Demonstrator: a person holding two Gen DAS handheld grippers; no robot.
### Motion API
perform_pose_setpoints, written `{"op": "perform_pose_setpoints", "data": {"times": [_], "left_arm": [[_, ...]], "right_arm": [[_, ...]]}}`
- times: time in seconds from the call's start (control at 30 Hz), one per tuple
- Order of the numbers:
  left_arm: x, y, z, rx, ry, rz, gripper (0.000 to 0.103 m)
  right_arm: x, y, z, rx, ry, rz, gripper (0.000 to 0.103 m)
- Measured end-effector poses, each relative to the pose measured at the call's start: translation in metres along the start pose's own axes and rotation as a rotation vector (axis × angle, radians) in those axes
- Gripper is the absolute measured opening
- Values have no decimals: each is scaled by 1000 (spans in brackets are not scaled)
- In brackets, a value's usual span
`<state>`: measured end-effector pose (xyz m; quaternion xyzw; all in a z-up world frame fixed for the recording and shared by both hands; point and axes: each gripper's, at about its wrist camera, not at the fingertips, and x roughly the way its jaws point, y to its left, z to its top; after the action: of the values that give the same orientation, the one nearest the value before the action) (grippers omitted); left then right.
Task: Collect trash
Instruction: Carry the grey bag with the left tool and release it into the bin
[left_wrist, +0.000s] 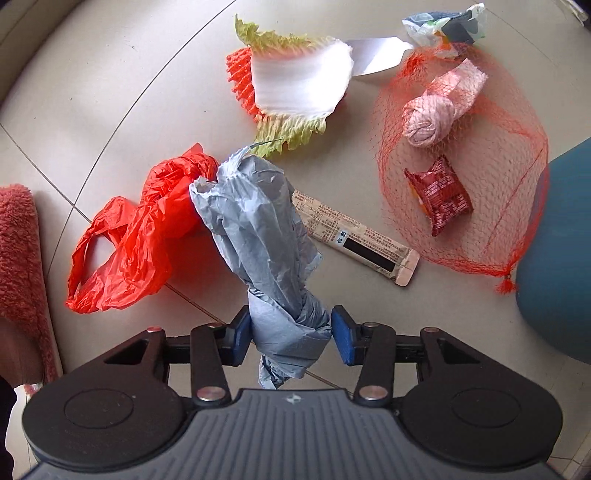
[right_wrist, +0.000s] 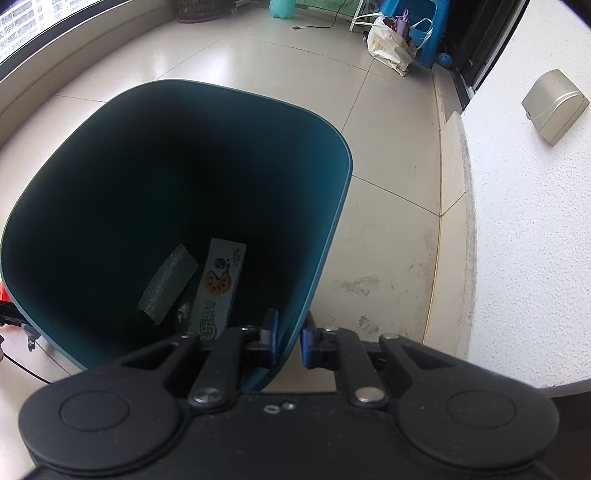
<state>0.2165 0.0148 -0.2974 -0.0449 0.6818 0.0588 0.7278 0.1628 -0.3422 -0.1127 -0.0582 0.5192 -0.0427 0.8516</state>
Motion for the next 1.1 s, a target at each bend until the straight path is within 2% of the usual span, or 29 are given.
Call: {"op": "perform_pose_setpoints", "data": {"times": [0.17,0.33,0.53,0.67,0.87,1.0,1.1], "left_arm": [[-63,-5,1,-27,-35,-104,45],[-140,-27,-1,26,-99,-170,45],[-229,-69,-8,153,-172,-243,45],[-280,-115,-13,266,-236,-300,45],[-305,-184,-11,378,-294,-311,45],[-289,-222,-9,427,-301,-288,45],[-267,-240,-5,445,-273,-285,45]], "right_arm": [[0,-3,1,8,-2,7,11],[0,-9,1,39,4,33,11],[-4,-15,2,89,17,57,11],[-3,-17,1,105,14,72,11],[-2,-22,0,118,12,87,11],[-1,-24,-1,122,10,97,11],[-1,-25,0,124,9,105,11]]}}
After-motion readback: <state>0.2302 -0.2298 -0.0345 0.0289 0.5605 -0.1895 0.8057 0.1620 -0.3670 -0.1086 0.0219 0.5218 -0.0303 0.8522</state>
